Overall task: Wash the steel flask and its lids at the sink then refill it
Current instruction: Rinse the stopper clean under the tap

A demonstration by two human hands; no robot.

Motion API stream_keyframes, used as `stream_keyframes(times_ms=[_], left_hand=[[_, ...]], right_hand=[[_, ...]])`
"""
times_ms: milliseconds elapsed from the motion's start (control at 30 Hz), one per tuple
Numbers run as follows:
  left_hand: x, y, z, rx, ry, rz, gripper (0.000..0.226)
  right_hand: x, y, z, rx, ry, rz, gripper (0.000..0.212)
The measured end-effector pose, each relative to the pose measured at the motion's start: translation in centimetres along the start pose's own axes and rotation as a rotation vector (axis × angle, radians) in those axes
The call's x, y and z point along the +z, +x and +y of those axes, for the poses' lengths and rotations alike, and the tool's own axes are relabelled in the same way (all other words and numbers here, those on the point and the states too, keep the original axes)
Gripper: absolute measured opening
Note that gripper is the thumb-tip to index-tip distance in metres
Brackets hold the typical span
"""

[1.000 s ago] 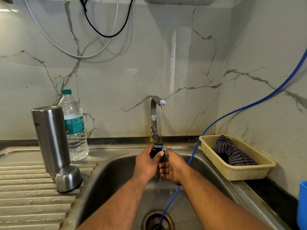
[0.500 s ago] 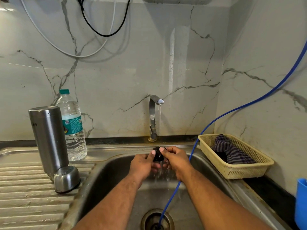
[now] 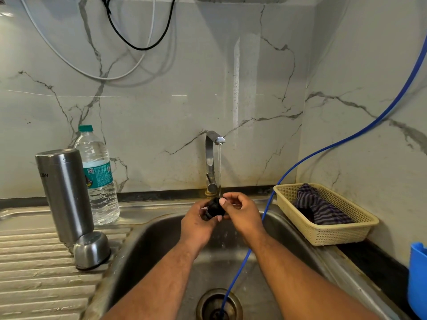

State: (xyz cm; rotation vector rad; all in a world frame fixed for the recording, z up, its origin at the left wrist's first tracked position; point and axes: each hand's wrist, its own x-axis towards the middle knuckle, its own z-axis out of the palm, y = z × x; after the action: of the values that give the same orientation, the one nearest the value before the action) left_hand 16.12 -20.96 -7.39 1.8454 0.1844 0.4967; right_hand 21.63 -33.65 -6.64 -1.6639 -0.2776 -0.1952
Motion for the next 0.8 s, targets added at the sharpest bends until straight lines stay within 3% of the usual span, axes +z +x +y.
stream_keyframes(times_ms=[133,333,567,800], left_hand=[[-0.05,-0.05,0.02,-0.043,-0.027,0.043,0.044],[-0.07,0.12,-0.66,-0.064,-0.036,-0.003,0.051],[0.28,0.08,-0.31,0.052,-0.017,-0.062,0.039],[0.25,0.14,-0.22,0.109,0.012,-0.07,0.043]], right_hand=[[0.66,-0.52,-0.17,0.035,-0.005,-0.058,0.047],[0.9,-0.8,-0.73,0.001,-0.09,-0.149,0.061],[0.68,-0.67,-0.44,-0.007,-0.115,-0.076,0.05],[0.34,-0.79,-0.45,-0.003,-0.057,-0.043,0.047]])
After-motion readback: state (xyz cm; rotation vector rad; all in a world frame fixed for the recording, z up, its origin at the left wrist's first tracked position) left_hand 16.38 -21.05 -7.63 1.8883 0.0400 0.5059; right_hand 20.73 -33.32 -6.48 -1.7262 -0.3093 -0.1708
